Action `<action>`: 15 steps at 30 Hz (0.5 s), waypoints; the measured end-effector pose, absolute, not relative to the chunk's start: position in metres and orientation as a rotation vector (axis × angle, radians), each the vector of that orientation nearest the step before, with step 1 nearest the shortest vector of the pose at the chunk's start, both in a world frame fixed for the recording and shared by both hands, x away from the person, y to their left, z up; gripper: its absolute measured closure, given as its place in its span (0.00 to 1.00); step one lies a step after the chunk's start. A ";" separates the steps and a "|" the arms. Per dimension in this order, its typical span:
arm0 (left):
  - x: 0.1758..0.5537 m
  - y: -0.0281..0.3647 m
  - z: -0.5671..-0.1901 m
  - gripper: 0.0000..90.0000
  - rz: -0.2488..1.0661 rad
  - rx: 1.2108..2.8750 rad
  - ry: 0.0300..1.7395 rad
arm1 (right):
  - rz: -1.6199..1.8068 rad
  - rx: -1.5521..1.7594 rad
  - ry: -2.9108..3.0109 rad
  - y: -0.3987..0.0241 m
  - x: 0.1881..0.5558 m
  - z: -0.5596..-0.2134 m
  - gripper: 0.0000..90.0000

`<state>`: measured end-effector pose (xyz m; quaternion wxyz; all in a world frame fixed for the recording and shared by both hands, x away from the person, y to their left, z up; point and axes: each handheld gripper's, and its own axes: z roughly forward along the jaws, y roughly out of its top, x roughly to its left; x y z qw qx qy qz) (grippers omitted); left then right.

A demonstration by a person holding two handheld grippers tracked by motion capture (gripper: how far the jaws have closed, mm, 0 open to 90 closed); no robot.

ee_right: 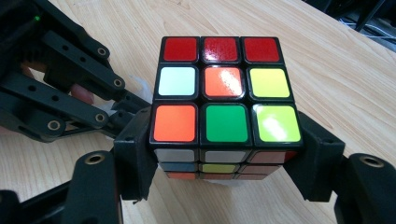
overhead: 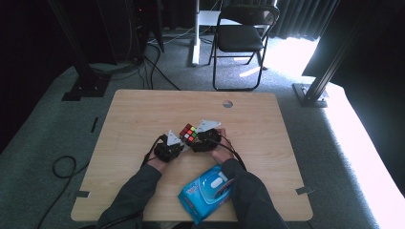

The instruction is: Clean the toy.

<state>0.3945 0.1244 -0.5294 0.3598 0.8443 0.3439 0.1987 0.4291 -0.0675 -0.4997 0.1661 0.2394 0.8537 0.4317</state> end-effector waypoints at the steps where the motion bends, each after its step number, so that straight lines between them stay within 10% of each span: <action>1: 0.394 0.124 -0.528 0.94 0.510 2.173 0.883 | 1.230 0.681 2.430 -0.068 0.429 -0.500 0.38; 15: 0.396 0.124 -0.523 0.94 0.458 2.153 0.891 | 1.239 0.693 2.423 -0.068 0.429 -0.499 0.38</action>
